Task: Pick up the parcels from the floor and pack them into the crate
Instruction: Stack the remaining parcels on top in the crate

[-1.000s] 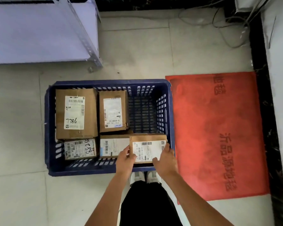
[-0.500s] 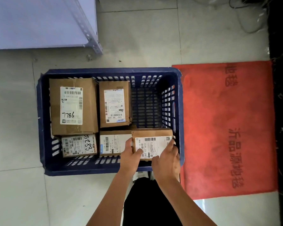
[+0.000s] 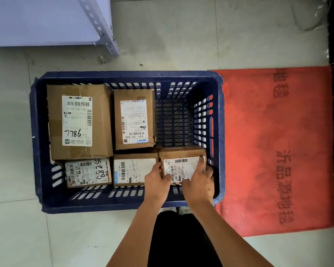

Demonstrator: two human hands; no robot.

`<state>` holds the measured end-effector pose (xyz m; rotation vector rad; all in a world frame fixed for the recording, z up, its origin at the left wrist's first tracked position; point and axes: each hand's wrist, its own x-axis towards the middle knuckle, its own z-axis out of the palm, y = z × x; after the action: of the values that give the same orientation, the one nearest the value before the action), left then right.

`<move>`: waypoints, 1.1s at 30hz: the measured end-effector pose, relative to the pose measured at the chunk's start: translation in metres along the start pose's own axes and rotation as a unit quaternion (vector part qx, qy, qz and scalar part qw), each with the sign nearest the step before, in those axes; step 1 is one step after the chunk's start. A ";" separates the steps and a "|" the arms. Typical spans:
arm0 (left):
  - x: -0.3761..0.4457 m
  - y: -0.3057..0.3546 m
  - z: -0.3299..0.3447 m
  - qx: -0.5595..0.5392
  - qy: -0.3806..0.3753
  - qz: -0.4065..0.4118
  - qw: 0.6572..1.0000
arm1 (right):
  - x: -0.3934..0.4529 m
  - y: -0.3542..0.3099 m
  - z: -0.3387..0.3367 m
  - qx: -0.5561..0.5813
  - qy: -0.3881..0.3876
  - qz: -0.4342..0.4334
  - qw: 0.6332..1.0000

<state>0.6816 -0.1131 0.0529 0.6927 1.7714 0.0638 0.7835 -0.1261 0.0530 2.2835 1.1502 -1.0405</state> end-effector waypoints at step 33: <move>0.029 -0.003 0.018 -0.110 -0.043 -0.089 0.989 | 0.004 0.021 0.009 0.081 -0.012 -0.054 0.995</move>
<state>0.6918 -0.1069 0.0211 0.3703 1.7044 0.1045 0.7981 -0.1424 0.0445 2.3446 1.2324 -1.2402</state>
